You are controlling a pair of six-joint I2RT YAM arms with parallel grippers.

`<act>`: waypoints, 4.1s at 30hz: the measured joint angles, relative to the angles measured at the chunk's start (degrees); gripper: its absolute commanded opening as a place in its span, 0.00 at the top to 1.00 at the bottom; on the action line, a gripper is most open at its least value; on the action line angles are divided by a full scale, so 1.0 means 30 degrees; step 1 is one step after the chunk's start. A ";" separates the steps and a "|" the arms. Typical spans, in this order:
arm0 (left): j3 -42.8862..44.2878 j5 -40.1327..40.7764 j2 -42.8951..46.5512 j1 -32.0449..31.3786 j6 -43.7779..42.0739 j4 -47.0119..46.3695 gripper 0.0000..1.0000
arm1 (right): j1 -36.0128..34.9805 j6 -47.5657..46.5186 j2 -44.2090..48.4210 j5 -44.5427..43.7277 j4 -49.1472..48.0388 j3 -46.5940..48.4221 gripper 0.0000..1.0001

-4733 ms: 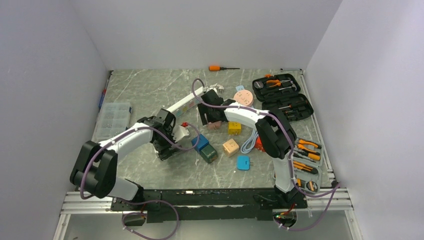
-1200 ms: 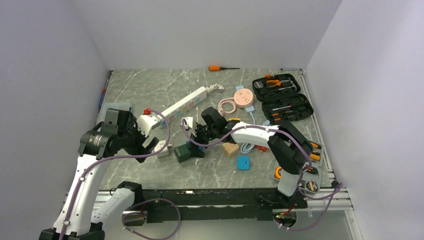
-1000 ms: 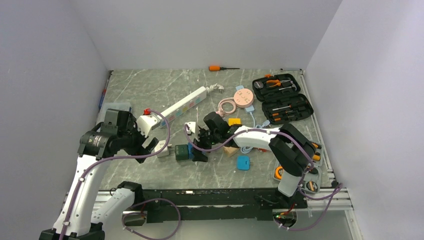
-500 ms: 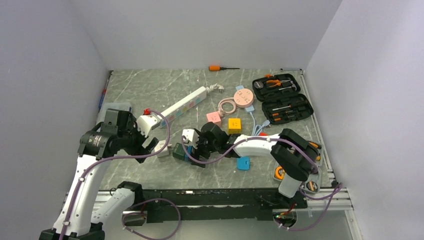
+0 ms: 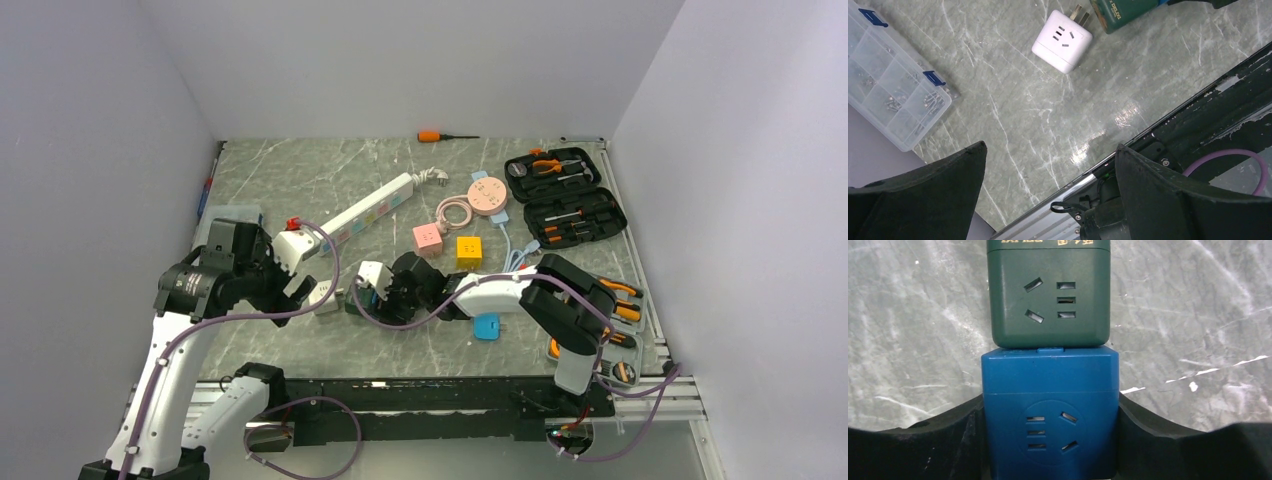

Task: Pull the plug off the socket
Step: Remove the plug from the socket.

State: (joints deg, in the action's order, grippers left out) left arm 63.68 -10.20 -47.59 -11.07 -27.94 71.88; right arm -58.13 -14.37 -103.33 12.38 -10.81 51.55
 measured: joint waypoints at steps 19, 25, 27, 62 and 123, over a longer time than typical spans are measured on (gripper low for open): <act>-0.2127 -0.1829 0.7672 0.0000 -0.7009 -0.1290 0.00 | -0.0022 0.2280 0.1435 0.1137 0.6594 0.3038 1.00; -0.3519 -0.4422 1.0069 0.0000 -1.1562 -0.1632 0.01 | -0.0437 0.3184 0.3009 0.2113 0.8648 0.4444 1.00; -0.4204 -0.5107 1.0513 0.0000 -1.2910 -0.1770 0.01 | -0.0568 0.3381 0.3286 0.2426 0.9224 0.5093 1.00; -1.0316 -1.0178 1.2830 0.0007 -2.6410 -0.8116 0.01 | -0.0729 0.6623 0.3118 0.5042 1.2495 1.0047 1.00; -1.1475 -0.9901 1.2517 0.0066 -2.5966 -1.0112 1.00 | -0.1501 0.7672 0.1778 0.4976 0.9056 0.9537 0.41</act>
State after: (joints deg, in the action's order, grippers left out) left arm 29.26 -39.90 -10.04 -10.87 -105.84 41.54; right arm -62.63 8.64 -98.00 27.31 16.36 80.16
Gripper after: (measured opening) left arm 0.653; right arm 0.666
